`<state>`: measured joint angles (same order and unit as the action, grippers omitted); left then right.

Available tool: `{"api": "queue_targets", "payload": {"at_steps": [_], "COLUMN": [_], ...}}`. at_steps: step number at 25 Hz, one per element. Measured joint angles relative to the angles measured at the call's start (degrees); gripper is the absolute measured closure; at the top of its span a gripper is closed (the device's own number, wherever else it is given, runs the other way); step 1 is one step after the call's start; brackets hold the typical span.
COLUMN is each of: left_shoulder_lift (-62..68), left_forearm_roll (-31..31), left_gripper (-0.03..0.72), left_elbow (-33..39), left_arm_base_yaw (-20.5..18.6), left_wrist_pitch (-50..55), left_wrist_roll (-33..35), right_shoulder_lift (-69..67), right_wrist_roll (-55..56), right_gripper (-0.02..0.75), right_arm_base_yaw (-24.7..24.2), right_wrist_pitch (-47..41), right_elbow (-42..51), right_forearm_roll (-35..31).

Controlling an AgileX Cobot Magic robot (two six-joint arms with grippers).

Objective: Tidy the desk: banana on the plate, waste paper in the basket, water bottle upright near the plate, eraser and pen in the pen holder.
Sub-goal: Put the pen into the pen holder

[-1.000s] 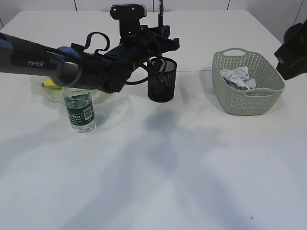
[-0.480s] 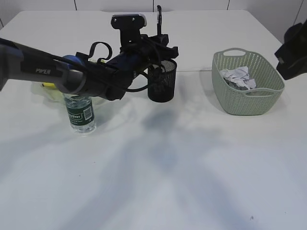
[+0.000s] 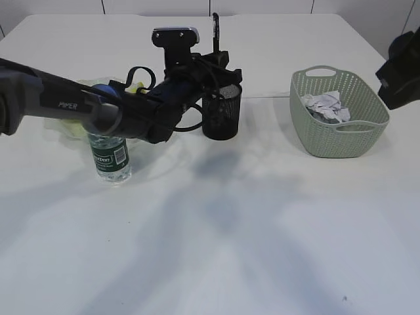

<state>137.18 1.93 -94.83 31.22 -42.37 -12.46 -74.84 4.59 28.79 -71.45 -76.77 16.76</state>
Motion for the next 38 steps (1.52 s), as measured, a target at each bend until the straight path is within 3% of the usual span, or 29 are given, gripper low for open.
{"api": "queue_targets", "payload": {"at_steps": [38], "left_shoulder_lift": [2.9], "left_forearm_roll": [-1.4], "left_gripper": [0.668], "left_elbow": [-3.0], "left_arm_base_yaw": [-1.5], "left_wrist_pitch": [-2.2], "left_wrist_roll": [0.0], "right_shoulder_lift": [0.0], "right_wrist_roll": [-0.4], "right_gripper": [0.374], "right_arm_base_yaw": [0.0], "right_wrist_pitch": [0.0], "right_elbow": [0.0], "right_forearm_roll": [0.9]}}
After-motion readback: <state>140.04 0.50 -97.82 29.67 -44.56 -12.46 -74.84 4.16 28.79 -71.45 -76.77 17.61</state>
